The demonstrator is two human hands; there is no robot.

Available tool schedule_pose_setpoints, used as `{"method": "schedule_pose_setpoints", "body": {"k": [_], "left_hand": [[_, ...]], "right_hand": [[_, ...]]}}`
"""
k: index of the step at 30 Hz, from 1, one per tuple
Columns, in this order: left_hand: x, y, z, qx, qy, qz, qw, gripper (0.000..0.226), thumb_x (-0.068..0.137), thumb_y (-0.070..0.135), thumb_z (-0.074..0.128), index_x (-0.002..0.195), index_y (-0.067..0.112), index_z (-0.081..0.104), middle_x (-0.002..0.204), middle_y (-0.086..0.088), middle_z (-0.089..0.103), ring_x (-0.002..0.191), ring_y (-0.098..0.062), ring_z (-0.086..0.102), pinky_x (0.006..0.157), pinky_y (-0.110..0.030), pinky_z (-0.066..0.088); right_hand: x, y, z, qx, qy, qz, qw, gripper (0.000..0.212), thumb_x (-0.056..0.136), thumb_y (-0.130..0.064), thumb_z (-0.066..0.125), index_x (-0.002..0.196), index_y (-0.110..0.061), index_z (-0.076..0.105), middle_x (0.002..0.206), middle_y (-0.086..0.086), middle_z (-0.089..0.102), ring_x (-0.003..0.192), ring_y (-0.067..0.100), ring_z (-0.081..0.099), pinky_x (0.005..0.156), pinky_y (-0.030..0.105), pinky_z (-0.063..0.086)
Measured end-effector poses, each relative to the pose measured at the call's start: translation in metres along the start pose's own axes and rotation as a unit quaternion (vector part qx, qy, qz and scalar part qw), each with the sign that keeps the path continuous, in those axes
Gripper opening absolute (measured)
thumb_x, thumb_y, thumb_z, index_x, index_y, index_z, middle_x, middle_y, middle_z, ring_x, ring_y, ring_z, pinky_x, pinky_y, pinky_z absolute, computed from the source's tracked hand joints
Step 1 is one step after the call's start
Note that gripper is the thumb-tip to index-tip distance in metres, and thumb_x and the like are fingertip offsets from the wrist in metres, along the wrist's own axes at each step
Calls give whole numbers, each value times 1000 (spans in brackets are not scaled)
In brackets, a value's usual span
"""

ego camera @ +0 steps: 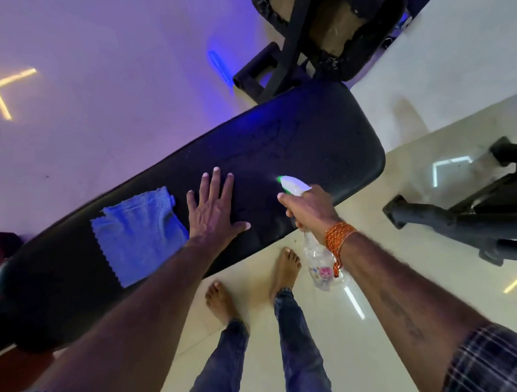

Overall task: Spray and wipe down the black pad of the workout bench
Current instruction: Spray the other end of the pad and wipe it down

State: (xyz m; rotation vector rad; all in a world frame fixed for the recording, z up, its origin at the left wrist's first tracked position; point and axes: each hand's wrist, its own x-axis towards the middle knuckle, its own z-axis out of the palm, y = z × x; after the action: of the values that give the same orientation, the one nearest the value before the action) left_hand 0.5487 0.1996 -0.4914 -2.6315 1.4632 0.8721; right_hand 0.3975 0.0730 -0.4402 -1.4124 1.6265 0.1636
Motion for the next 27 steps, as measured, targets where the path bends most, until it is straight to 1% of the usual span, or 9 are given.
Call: {"method": "schedule_pose_setpoints", "body": {"k": [2,4,6,10,14,17,20,23,27], "left_hand": [[-3,-2,2,0,-5,3,1000,122,78,59,80,166,24,3,175,-4,-9,161,-28,-6,127,-60,11],[-4,-4,0,0,-7,4,1000,122,78,57,82,166,24,4,175,-3,-8,161,-27,-5,127,-59,11],[-3,-5,-1,-2,-1,0,1000,123,77,56,83,166,24,5,175,-3,-7,162,-27,-4,127,-59,12],[-16,-28,6,0,-2,-8,1000,124,77,55,84,166,24,4,175,-1,-7,162,-25,-4,127,-59,12],[-19,-26,5,-8,10,-4,1000,124,77,57,82,166,21,4,175,-2,-7,162,-25,-4,128,-56,8],[-21,-34,5,-11,21,-13,1000,125,77,59,81,166,17,4,175,-5,-7,162,-27,-5,129,-51,3],[-23,-47,5,-12,16,-10,1000,123,80,55,80,166,17,2,175,-6,-9,162,-27,-7,129,-47,3],[-24,-55,3,-32,6,8,999,120,81,47,83,166,17,4,175,-4,-10,162,-26,-6,129,-44,7],[-24,-58,-4,-68,4,12,998,113,83,40,82,166,16,10,175,-4,-2,162,-24,-2,129,-42,10]], "right_hand": [[-13,19,4,-30,2,17,999,42,78,-48,68,88,-7,73,83,7,78,70,30,71,71,47,64],[-25,33,8,-62,-22,33,997,37,78,-46,68,81,-10,72,77,5,78,71,30,70,79,49,64],[-30,38,10,-60,-30,34,997,33,83,-42,70,82,-9,72,78,6,78,67,27,68,76,46,64],[-43,17,36,-50,-51,17,997,30,87,-35,71,82,-6,70,69,2,73,45,15,57,49,27,50],[-31,-19,47,-35,-30,-35,998,32,87,-40,71,86,-9,71,75,5,77,51,18,62,61,36,58],[-15,-50,62,-35,-14,-55,998,32,86,-40,70,83,-8,73,73,4,77,50,18,66,63,36,63],[-3,-75,72,-37,19,-78,996,37,83,-45,69,89,-9,74,83,8,79,68,28,75,69,43,65],[-2,-72,66,-88,-12,-54,995,27,82,-35,68,83,-8,73,74,6,78,51,20,67,59,34,61],[-11,-42,53,-184,-61,-15,981,23,77,-30,68,84,-8,72,64,3,74,46,20,63,51,30,56]]}}
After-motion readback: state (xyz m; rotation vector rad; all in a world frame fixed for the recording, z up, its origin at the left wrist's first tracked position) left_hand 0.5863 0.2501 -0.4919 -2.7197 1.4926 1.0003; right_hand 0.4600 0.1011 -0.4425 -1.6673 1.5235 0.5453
